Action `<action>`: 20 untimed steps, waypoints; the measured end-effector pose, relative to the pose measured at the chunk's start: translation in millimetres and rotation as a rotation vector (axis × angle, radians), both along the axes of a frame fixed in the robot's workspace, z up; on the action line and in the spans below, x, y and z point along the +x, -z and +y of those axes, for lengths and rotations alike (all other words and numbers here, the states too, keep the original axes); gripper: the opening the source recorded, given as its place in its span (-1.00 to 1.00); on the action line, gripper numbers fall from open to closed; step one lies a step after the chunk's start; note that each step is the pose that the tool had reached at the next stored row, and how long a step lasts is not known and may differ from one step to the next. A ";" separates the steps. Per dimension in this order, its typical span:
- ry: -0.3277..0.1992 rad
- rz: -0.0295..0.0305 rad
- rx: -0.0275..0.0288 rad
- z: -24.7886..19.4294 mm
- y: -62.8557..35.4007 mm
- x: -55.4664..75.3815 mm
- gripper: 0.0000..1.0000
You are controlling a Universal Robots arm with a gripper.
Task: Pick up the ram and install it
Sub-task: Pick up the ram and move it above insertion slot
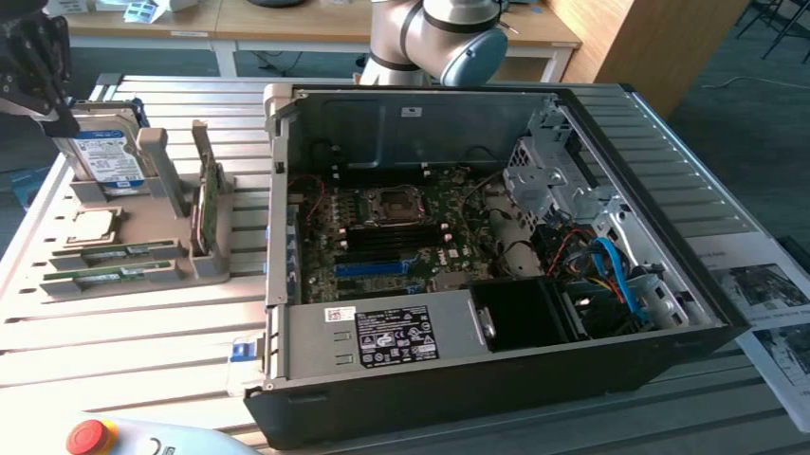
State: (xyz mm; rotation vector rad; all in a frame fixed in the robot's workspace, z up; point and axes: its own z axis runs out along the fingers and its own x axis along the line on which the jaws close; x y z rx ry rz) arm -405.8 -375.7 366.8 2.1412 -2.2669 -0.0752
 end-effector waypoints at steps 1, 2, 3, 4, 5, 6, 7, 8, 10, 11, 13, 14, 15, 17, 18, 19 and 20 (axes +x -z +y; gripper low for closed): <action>0.000 -0.0001 0.0000 0.0 1.9 0.0 -0.79; 0.000 -0.0001 0.0000 0.0 3.8 0.0 -0.79; 0.000 -0.0001 0.0000 0.0 5.6 0.0 -0.79; 0.000 -0.0002 0.0000 0.0 7.4 0.0 -0.79; 0.000 -0.0001 0.0000 0.0 9.2 0.0 -0.79; 0.000 0.0000 0.0000 0.0 11.0 0.0 -0.79; 0.000 -0.0001 0.0000 0.0 12.8 0.0 -0.79; 0.000 0.0000 0.0000 0.0 14.5 0.0 -0.79; 0.000 -0.0001 0.0000 0.0 18.2 -0.1 -0.79; 0.000 -0.0001 0.0000 0.0 20.0 -0.1 -0.79; 0.000 -0.0002 0.0000 0.0 23.8 -0.1 -0.79; 0.000 -0.0001 0.0000 0.0 25.6 -0.2 -0.79; 0.000 -0.0001 0.0000 0.0 27.4 -0.2 -0.79; 0.000 0.0000 0.0000 0.0 30.9 -0.3 -0.79; 0.000 0.0000 0.0000 0.0 32.9 -0.4 -0.79; 0.000 0.0000 0.0000 0.0 34.6 -0.4 -0.79; 0.000 0.0000 0.0000 0.0 36.4 -0.4 -0.79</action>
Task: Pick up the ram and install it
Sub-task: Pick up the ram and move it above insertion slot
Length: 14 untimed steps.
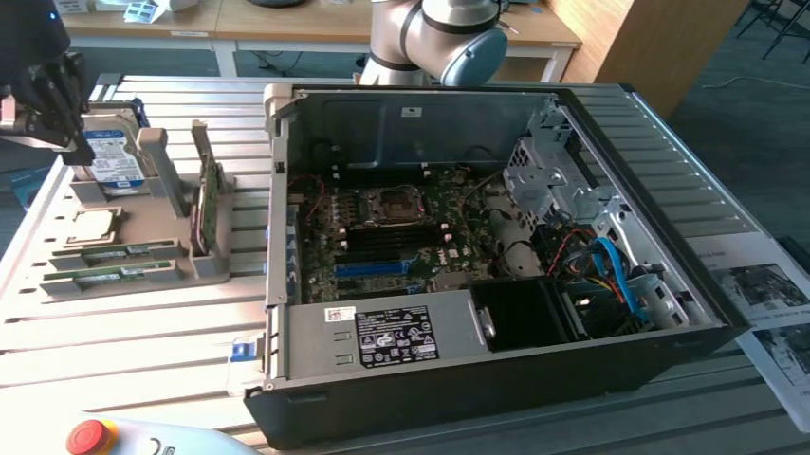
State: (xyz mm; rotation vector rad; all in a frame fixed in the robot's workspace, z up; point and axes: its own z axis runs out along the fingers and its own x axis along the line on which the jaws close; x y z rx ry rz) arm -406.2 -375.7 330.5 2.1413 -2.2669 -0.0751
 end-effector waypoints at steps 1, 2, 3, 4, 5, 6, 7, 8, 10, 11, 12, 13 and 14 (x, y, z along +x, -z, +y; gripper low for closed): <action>0.000 0.0000 0.0000 0.0 1.7 -0.1 -0.79; 0.000 -0.0001 0.0000 0.0 3.5 -0.1 -0.79; 0.000 -0.0001 0.0000 0.0 5.2 -0.2 -0.79; 0.000 -0.0001 0.0000 0.0 7.0 -0.2 -0.79; 0.000 -0.0001 0.0001 0.0 8.8 -0.2 -0.79; 0.000 0.0000 0.0000 0.0 10.5 -0.2 -0.79; 0.000 -0.0001 0.0001 0.0 12.2 -0.3 -0.79; 0.000 0.0000 0.0000 0.0 13.8 -0.4 -0.79; 0.000 0.0000 0.0000 0.0 17.3 -0.4 -0.79; 0.000 -0.0001 0.0000 0.0 19.0 -0.5 -0.79; 0.000 0.0000 0.0000 0.0 20.7 -0.6 -0.79; 0.000 0.0000 0.0000 0.0 22.3 -0.6 -0.79; 0.000 0.0000 0.0000 0.0 24.0 -0.6 -0.79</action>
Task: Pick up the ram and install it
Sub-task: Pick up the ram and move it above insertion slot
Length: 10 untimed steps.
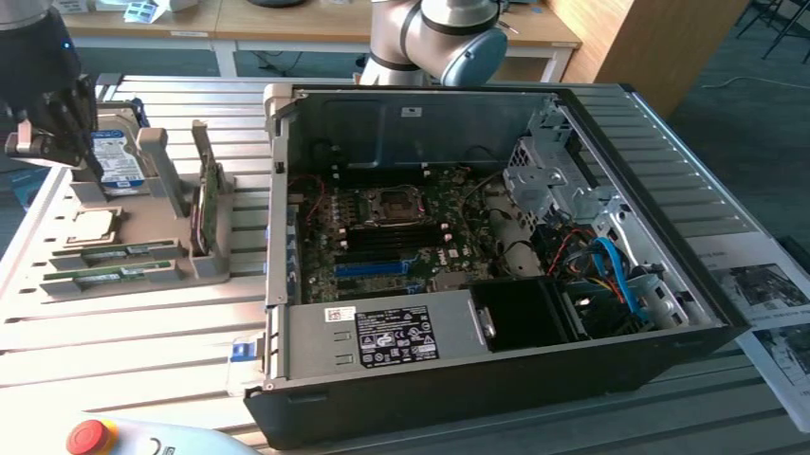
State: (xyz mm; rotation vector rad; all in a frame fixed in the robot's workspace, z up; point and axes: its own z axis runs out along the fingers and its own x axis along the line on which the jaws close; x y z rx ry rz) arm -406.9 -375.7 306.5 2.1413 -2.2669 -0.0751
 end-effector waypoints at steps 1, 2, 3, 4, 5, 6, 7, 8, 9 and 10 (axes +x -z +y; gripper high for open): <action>0.000 -0.0001 0.0000 0.0 1.7 0.0 -0.79; 0.000 0.0000 0.0000 0.0 3.3 0.0 -0.79; 0.000 0.0000 0.0000 0.0 5.1 -0.1 -0.79; 0.000 -0.0001 0.0001 0.0 6.7 -0.1 -0.79; 0.000 -0.0001 0.0000 0.0 8.3 -0.1 -0.79; 0.000 0.0000 0.0000 0.0 9.8 -0.2 -0.79; 0.000 0.0000 0.0000 0.0 11.4 -0.2 -0.79; 0.000 0.0000 0.0000 0.0 12.8 -0.2 -0.79; 0.000 0.0000 0.0000 0.0 14.4 -0.2 -0.79; 0.000 0.0000 0.0000 0.0 15.9 -0.2 -0.79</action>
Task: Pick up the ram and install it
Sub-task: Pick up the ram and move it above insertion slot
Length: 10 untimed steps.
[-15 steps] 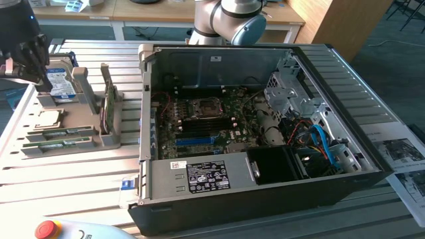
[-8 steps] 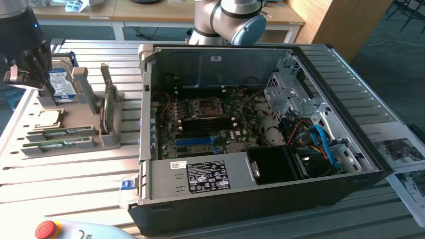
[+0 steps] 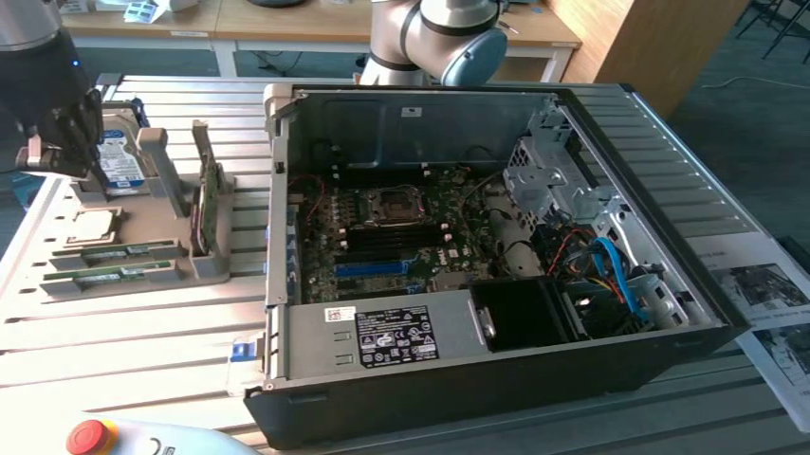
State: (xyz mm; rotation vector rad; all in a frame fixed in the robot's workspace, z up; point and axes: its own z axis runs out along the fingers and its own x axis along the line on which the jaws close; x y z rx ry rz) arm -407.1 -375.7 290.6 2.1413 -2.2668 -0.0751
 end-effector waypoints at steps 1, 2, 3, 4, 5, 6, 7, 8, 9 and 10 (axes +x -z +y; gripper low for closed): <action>0.000 0.0000 0.0000 0.0 1.5 0.0 -0.79; 0.000 0.0000 0.0000 0.0 2.9 0.0 -0.79; 0.000 -0.0001 0.0000 0.0 4.4 -0.1 -0.79; 0.000 0.0000 0.0000 0.0 5.7 -0.1 -0.79; 0.000 -0.0001 0.0000 0.0 7.3 -0.1 -0.79; 0.000 -0.0001 0.0000 0.0 8.6 -0.1 -0.79; 0.000 0.0000 0.0000 0.0 10.1 -0.2 -0.79; 0.000 -0.0002 0.0000 0.0 11.5 -0.2 -0.79; 0.000 -0.0001 0.0000 0.0 12.8 -0.2 -0.79; 0.000 -0.0001 0.0000 0.0 14.1 -0.2 -0.79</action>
